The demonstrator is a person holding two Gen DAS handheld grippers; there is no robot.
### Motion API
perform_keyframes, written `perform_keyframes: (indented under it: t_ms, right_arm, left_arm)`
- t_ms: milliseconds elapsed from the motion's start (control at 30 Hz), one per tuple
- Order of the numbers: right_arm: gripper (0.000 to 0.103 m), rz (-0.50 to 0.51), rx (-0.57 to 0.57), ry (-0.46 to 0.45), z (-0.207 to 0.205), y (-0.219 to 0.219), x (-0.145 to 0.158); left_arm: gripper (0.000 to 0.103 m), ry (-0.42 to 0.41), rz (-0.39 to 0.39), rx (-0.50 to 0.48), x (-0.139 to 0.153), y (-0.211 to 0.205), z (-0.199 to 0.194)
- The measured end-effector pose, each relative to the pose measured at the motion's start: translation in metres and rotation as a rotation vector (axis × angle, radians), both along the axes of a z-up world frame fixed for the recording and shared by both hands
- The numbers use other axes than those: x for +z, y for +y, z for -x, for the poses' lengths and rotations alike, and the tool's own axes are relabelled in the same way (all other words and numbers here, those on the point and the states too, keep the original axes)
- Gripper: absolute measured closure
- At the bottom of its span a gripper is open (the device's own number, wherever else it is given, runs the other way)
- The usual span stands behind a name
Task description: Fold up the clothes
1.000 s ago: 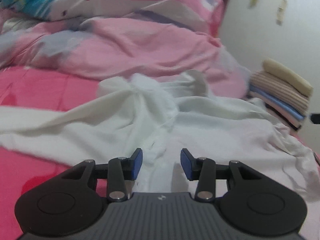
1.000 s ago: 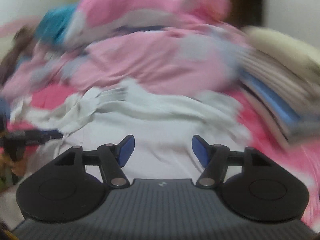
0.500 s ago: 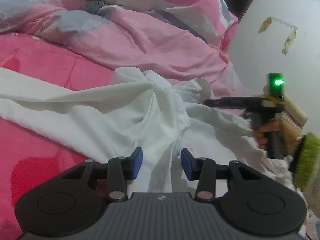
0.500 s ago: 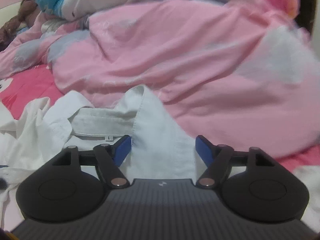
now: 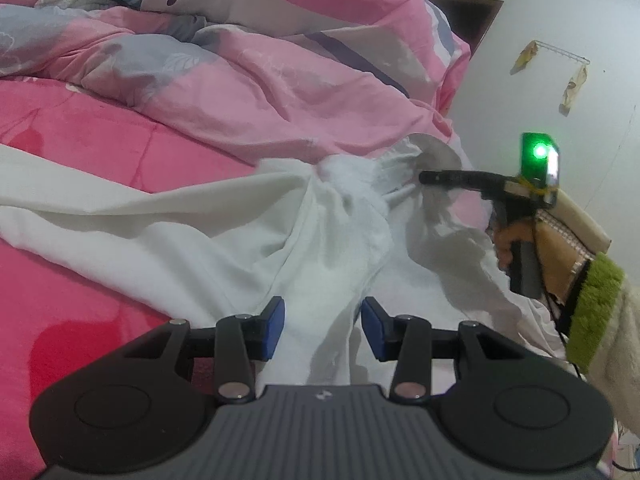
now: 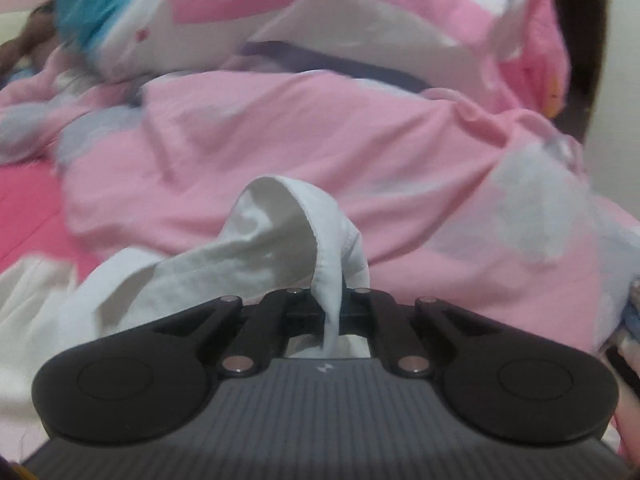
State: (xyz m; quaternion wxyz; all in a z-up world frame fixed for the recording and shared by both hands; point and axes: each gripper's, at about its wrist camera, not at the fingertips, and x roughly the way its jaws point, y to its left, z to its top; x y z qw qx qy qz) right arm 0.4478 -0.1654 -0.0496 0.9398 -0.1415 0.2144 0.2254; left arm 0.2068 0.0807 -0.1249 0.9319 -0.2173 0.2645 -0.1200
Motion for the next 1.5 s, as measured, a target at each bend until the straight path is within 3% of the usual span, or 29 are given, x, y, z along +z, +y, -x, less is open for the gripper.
perform_keyframes:
  t_ms: [133, 233, 300, 367, 400, 467, 633, 700, 733, 767, 867, 933, 1033, 1133, 1267, 1500]
  right_arm:
    - [0.102, 0.063, -0.073, 0.008, -0.026, 0.008, -0.028]
    - [0.098, 0.132, -0.071, 0.002, -0.024, 0.01, -0.026]
    - [0.085, 0.18, -0.066, -0.003, -0.021, 0.011, -0.023]
    - [0.02, 0.233, -0.059, -0.027, -0.013, 0.008, -0.016]
    - [0.012, 0.257, -0.048, -0.047, -0.004, 0.002, -0.009]
    - [0.009, 0.298, -0.023, -0.079, 0.014, -0.013, 0.006]
    - [0.008, 0.187, 0.074, 0.102, 0.041, -0.007, 0.005]
    - [0.009, 0.136, 0.113, 0.182, 0.052, -0.004, 0.003]
    - [0.015, 0.111, 0.132, 0.222, 0.057, -0.002, 0.002]
    - [0.031, 0.085, 0.152, 0.261, 0.062, -0.001, 0.002]
    - [0.063, 0.008, 0.21, 0.38, 0.077, 0.004, -0.001]
    - [0.078, 0.007, 0.201, 0.401, 0.062, 0.02, -0.016]
    - [0.086, 0.019, 0.173, 0.416, 0.03, 0.046, -0.042]
    - [0.103, -0.041, 0.034, 0.391, -0.02, 0.051, -0.048]
    - [0.103, -0.155, -0.033, 0.416, -0.053, 0.05, -0.055]
    - [0.103, -0.164, -0.071, 0.393, -0.037, 0.041, -0.04]
  left_arm:
    - [0.059, 0.006, 0.008, -0.003, -0.001, 0.001, -0.001]
    - [0.059, 0.01, 0.014, -0.005, -0.002, 0.002, -0.001]
    - [0.059, 0.011, 0.016, -0.006, -0.002, 0.003, -0.001]
    - [0.059, 0.009, 0.018, -0.006, -0.001, 0.003, 0.0]
    - [0.059, 0.006, 0.018, -0.005, -0.001, 0.003, 0.001]
    - [0.058, -0.001, 0.019, -0.004, 0.001, 0.004, 0.002]
    - [0.057, -0.027, 0.014, 0.006, 0.005, 0.004, 0.005]
    - [0.057, -0.046, 0.009, 0.009, 0.007, 0.003, 0.008]
    - [0.057, -0.055, 0.006, 0.01, 0.008, 0.002, 0.009]
    - [0.057, -0.064, 0.004, 0.011, 0.009, 0.002, 0.011]
    - [0.056, -0.092, -0.004, 0.015, 0.013, 0.001, 0.014]
    - [0.055, -0.11, -0.009, 0.017, 0.015, 0.0, 0.017]
    - [0.054, -0.12, -0.009, 0.014, 0.015, 0.0, 0.018]
    - [0.054, -0.105, 0.012, 0.007, 0.012, 0.002, 0.015]
    - [0.054, -0.103, 0.03, 0.0, 0.009, 0.005, 0.014]
    - [0.053, -0.093, 0.033, -0.008, 0.007, 0.006, 0.013]
